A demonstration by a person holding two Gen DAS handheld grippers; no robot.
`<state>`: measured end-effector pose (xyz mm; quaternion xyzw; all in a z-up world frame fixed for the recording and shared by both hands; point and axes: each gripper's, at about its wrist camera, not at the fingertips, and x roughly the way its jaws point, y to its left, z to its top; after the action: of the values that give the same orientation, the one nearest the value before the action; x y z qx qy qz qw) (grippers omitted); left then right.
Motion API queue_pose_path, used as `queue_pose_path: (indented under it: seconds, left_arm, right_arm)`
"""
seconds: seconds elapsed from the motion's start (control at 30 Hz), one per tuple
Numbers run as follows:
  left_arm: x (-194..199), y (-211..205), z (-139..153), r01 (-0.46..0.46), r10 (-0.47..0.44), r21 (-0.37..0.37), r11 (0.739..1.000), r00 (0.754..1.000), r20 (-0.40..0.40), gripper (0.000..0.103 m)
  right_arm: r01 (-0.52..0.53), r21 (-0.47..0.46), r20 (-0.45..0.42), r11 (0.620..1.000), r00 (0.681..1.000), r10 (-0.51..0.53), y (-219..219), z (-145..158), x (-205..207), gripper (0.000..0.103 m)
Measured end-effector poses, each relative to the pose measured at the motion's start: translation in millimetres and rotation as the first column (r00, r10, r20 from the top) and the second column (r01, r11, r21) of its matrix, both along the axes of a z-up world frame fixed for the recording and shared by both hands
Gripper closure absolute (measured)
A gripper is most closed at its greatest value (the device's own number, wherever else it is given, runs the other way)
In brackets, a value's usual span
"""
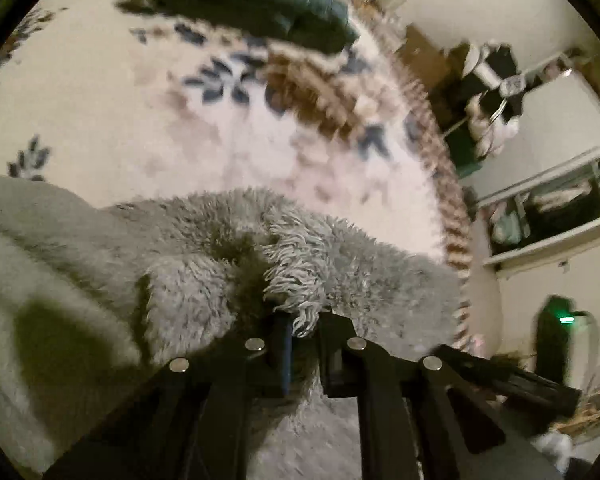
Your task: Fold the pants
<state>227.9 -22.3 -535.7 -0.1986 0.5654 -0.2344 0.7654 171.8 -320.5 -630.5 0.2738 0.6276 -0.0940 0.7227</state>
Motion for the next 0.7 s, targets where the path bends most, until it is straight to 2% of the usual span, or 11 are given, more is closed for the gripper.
queue_pose_path:
  seconds: [0.1,0.2,0.27,0.33,0.43,0.47,0.5,0.53,0.57,0.6,0.7]
  left_arm:
    - [-15.9,25.0,25.0,-0.062,0.062,-0.060,0.996,0.998,0.004,0.096]
    - [-20.4,38.6,27.6,-0.095,0.093,-0.061,0.994,0.995,-0.032,0.096]
    - [-16.0,41.6,14.9,-0.109,0.108,-0.021,0.994,0.993,-0.049,0.096]
    - [-9.2,48.0,-13.6,-0.125,0.126,0.016,0.992,0.985,-0.116,0.095]
    - [-2.0,51.6,-41.4,-0.157,0.146,-0.032,0.987,0.963,-0.228,0.089]
    - [-2.6,54.4,-42.8,-0.175,0.155,-0.062,0.983,0.955,-0.252,0.083]
    - [-3.5,55.9,-40.8,-0.189,0.167,-0.060,0.980,0.951,-0.260,0.066]
    - [-5.3,56.5,-36.2,-0.192,0.174,-0.051,0.980,0.953,-0.247,0.040]
    - [-8.7,57.0,-29.4,-0.195,0.180,-0.048,0.980,0.959,-0.219,0.028]
    - [-11.3,58.1,-26.8,-0.199,0.186,-0.046,0.979,0.961,-0.205,0.020]
    - [-15.3,54.0,-39.1,-0.191,0.175,-0.038,0.981,0.951,-0.253,0.020]
  right_arm:
    - [-0.003,-0.004,0.007,1.000,1.000,0.003,-2.1,1.7,0.8,0.012]
    - [-0.009,0.002,0.006,1.000,1.000,0.009,-1.5,4.3,1.2,0.012]
    - [-0.027,-0.009,0.007,1.000,1.000,0.027,1.6,8.6,2.5,0.012]
    - [-0.056,-0.019,0.002,0.998,0.998,0.056,6.5,11.2,4.8,0.012]
    - [-0.095,-0.047,-0.019,0.994,0.995,0.094,12.8,13.3,9.1,0.012]
    - [-0.107,-0.055,-0.023,0.993,0.994,0.106,14.5,14.5,10.2,0.012]
    - [-0.122,-0.061,-0.020,0.991,0.992,0.121,16.3,16.4,11.1,0.012]
    - [-0.131,-0.066,-0.019,0.989,0.991,0.130,17.4,17.3,11.7,0.012]
    - [-0.141,-0.072,-0.020,0.987,0.990,0.140,18.8,18.7,11.9,0.012]
    - [-0.148,-0.073,-0.019,0.986,0.989,0.147,19.9,20.0,11.5,0.012]
    - [-0.154,-0.059,-0.015,0.986,0.988,0.154,22.7,21.7,10.6,0.012]
